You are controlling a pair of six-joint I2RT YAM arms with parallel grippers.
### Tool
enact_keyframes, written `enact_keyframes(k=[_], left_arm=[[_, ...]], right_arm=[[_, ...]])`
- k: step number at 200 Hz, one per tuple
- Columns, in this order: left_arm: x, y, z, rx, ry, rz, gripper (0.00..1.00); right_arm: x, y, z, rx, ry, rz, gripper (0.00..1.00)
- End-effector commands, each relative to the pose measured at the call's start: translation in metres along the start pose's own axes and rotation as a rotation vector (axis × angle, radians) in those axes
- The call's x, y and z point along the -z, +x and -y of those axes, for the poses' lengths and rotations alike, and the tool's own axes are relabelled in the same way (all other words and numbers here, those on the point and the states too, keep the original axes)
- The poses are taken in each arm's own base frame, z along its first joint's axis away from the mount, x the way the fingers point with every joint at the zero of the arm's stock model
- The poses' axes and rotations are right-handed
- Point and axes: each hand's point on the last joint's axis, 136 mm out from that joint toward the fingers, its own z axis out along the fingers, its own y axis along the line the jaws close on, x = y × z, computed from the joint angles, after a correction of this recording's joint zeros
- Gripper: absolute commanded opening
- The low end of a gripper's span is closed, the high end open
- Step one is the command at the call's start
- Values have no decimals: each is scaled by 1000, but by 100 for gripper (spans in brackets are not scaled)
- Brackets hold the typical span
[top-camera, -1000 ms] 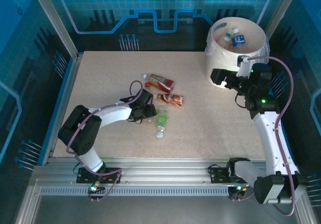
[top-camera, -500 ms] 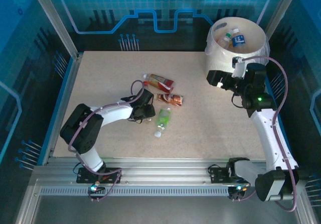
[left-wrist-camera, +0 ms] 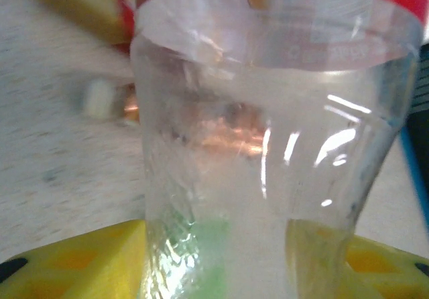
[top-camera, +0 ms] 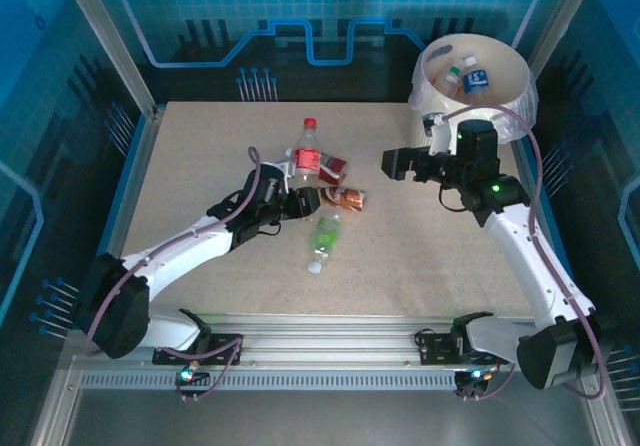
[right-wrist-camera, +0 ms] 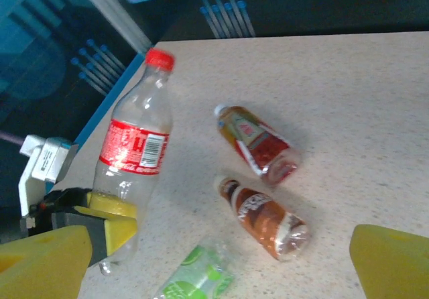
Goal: Put the plastic bottles in the bin
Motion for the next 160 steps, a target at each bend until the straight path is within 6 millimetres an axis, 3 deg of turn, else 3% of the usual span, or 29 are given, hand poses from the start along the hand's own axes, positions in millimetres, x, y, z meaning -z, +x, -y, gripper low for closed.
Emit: enact_keyframes(k=[1, 39, 82, 100, 120, 135, 160], left_arm=[[21, -7, 66, -122, 303, 29, 43], [44, -10, 113, -169, 537, 36, 43], [62, -9, 141, -197, 690, 40, 43], [68, -9, 149, -202, 746, 45, 43], [69, -7, 153, -206, 775, 41, 43], [65, -6, 152, -201, 769, 36, 43], [61, -4, 148, -186, 755, 29, 43]], right_arm=[[-3, -3, -41, 83, -157, -23, 100], [-14, 2, -80, 121, -275, -48, 100], [-31, -2, -107, 56, -343, -63, 100], [-39, -9, -119, -18, -369, -53, 100], [-51, -12, -114, -54, -279, -21, 100], [-52, -16, -118, -63, -305, 13, 100], [-44, -25, -132, -67, -397, 74, 81]])
